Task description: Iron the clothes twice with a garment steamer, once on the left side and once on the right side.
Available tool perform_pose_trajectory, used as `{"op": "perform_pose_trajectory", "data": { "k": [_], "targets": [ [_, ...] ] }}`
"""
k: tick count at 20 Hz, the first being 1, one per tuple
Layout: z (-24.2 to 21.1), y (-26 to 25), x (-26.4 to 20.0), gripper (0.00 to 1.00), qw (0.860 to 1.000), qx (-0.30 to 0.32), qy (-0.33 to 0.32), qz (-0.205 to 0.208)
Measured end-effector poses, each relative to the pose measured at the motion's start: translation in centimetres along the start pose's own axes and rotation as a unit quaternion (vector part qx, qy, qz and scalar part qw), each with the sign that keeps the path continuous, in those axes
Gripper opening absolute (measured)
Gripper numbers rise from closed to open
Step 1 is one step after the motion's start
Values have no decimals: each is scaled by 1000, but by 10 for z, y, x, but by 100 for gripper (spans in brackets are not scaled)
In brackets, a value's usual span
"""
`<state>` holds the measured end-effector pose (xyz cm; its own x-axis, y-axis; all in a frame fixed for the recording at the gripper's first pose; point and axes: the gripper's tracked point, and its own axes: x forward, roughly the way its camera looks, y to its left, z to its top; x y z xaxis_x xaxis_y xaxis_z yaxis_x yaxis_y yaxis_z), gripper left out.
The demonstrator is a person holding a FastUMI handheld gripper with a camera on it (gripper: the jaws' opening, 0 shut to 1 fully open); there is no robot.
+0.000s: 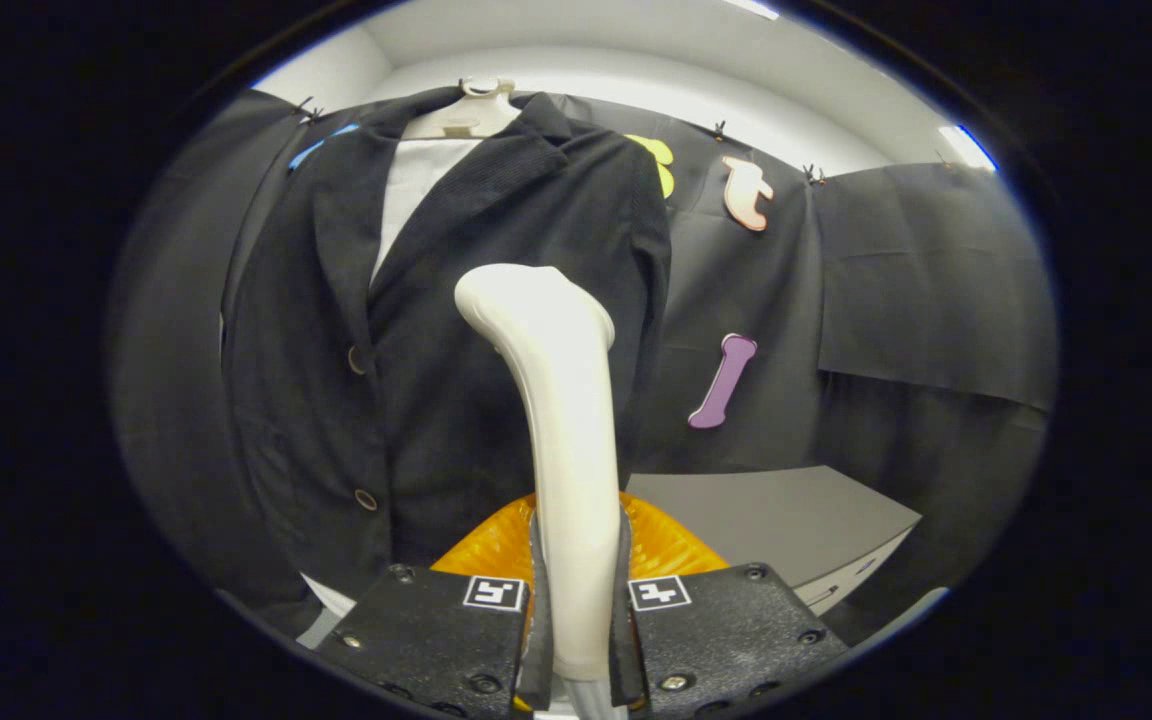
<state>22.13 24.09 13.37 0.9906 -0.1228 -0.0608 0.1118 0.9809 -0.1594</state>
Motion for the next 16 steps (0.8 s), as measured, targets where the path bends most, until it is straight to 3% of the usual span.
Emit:
{"op": "perform_pose_trajectory", "data": {
  "k": [16],
  "targets": [
    [-72, 10, -4, 25, 999, -45, 22, -12]
  ]
}}
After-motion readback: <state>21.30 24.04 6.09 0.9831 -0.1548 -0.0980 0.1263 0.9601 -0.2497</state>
